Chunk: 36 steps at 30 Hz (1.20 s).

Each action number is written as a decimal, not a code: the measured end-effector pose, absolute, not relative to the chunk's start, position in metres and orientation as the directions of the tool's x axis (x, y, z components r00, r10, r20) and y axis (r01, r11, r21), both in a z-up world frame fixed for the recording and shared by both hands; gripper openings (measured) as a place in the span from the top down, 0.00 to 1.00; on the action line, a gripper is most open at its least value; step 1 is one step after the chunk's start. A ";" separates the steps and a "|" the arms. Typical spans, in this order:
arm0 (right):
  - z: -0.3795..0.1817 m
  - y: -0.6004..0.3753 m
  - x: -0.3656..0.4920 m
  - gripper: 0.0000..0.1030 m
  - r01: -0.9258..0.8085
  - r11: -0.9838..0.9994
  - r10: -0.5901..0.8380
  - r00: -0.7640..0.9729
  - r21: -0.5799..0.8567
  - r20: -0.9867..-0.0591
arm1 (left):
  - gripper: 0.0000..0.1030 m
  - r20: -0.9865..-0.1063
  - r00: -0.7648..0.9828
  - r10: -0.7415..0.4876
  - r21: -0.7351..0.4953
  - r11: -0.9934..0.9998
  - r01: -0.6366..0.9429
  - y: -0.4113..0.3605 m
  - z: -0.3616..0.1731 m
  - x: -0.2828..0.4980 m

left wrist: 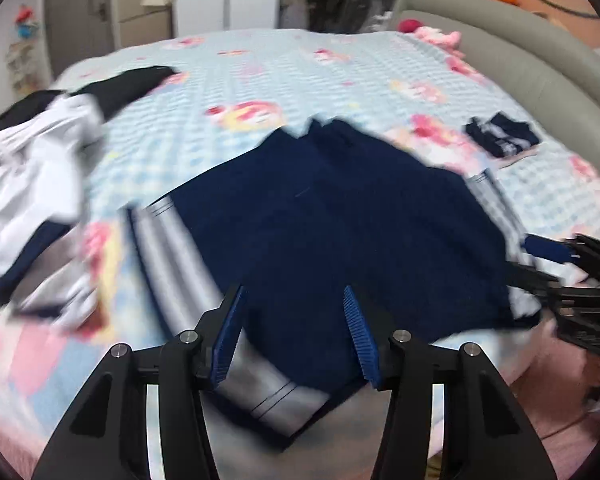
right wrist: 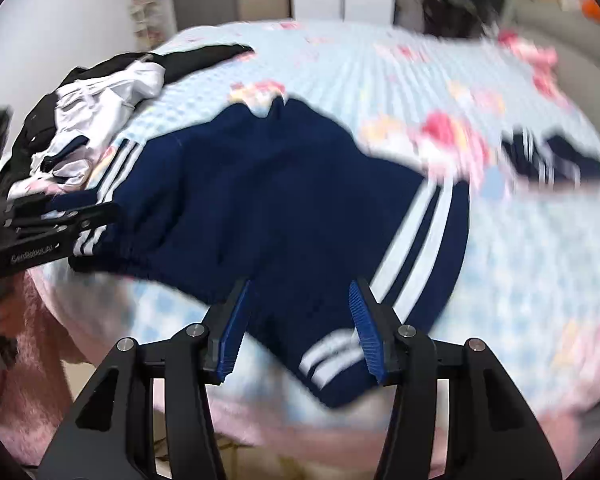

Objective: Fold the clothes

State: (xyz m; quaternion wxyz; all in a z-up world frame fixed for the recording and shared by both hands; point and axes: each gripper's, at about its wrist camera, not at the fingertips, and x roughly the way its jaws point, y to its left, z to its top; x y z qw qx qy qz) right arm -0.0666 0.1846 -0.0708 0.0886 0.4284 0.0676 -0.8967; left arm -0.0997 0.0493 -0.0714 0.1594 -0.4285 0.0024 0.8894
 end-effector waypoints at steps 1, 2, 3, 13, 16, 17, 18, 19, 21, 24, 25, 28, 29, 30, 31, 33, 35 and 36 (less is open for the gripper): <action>-0.069 0.187 -0.075 0.50 0.195 -0.979 -0.078 -0.616 -0.056 -0.784 | 0.50 -0.756 -0.574 0.314 -0.152 -0.938 -0.312 0.060 -0.068 -0.104; -0.069 0.192 -0.084 0.50 0.174 -0.984 -0.076 -0.611 -0.040 -0.788 | 0.50 -0.751 -0.567 0.338 -0.162 -0.927 -0.339 0.074 -0.065 -0.109; -0.070 0.199 -0.093 0.50 0.152 -0.988 -0.081 -0.604 -0.015 -0.793 | 0.50 -0.753 -0.559 0.346 -0.158 -0.921 -0.357 0.086 -0.066 -0.114; -0.108 0.280 -0.073 0.45 -0.004 -0.986 -0.139 -0.519 0.165 -0.843 | 0.48 -0.863 -0.460 0.208 -0.052 -0.943 -0.330 0.117 -0.114 -0.106; -0.079 0.286 -0.079 0.45 0.017 -0.986 -0.144 -0.578 0.165 -0.803 | 0.48 -0.823 -0.465 0.327 -0.168 -0.922 -0.350 0.121 -0.089 -0.111; -0.067 0.284 -0.088 0.45 0.035 -0.990 -0.130 -0.595 0.136 -0.793 | 0.48 -0.808 -0.479 0.343 -0.176 -0.916 -0.360 0.125 -0.080 -0.113; -0.056 0.283 -0.097 0.45 0.052 -0.993 -0.115 -0.612 0.106 -0.782 | 0.48 -0.800 -0.493 0.343 -0.167 -0.916 -0.366 0.130 -0.072 -0.117; -0.047 0.283 -0.108 0.45 0.053 -0.996 -0.085 -0.620 0.067 -0.780 | 0.48 -0.796 -0.506 0.333 -0.150 -0.918 -0.367 0.134 -0.066 -0.124; -0.037 0.289 -0.137 0.45 0.022 -1.000 -0.024 -0.629 0.013 -0.777 | 0.48 -0.788 -0.529 0.315 -0.120 -0.921 -0.369 0.141 -0.055 -0.141; -0.045 0.308 -0.172 0.45 -0.033 -0.998 -0.027 -0.614 0.059 -0.788 | 0.48 -0.788 -0.532 0.310 -0.129 -0.928 -0.349 0.141 -0.051 -0.165; -0.051 0.314 -0.177 0.45 -0.045 -0.994 -0.053 -0.614 0.103 -0.788 | 0.48 -0.789 -0.533 0.306 -0.131 -0.931 -0.341 0.141 -0.051 -0.170; -0.078 0.330 -0.174 0.45 -0.058 -0.976 -0.137 -0.582 0.209 -0.801 | 0.48 -0.784 -0.551 0.286 -0.104 -0.936 -0.337 0.140 -0.055 -0.189; -0.088 0.334 -0.172 0.45 -0.062 -0.968 -0.165 -0.570 0.243 -0.805 | 0.48 -0.782 -0.555 0.284 -0.100 -0.936 -0.338 0.140 -0.057 -0.200; -0.095 0.339 -0.170 0.45 -0.065 -0.964 -0.180 -0.551 0.256 -0.815 | 0.48 -0.780 -0.559 0.281 -0.095 -0.936 -0.338 0.140 -0.060 -0.211; -0.100 0.341 -0.167 0.45 -0.069 -0.964 -0.182 -0.536 0.258 -0.825 | 0.48 -0.778 -0.563 0.279 -0.091 -0.936 -0.339 0.139 -0.062 -0.222; -0.103 0.343 -0.167 0.45 -0.057 -0.959 -0.207 -0.532 0.279 -0.821 | 0.53 -0.781 -0.559 0.281 -0.095 -0.936 -0.338 0.138 -0.068 -0.243; -0.102 0.347 -0.171 0.45 -0.044 -0.945 -0.250 -0.543 0.324 -0.802 | 0.63 -0.794 -0.539 0.281 -0.094 -0.933 -0.348 0.142 -0.078 -0.265; -0.106 0.349 -0.177 0.45 -0.050 -0.939 -0.260 -0.542 0.339 -0.799 | 0.65 -0.800 -0.528 0.286 -0.096 -0.929 -0.358 0.142 -0.081 -0.272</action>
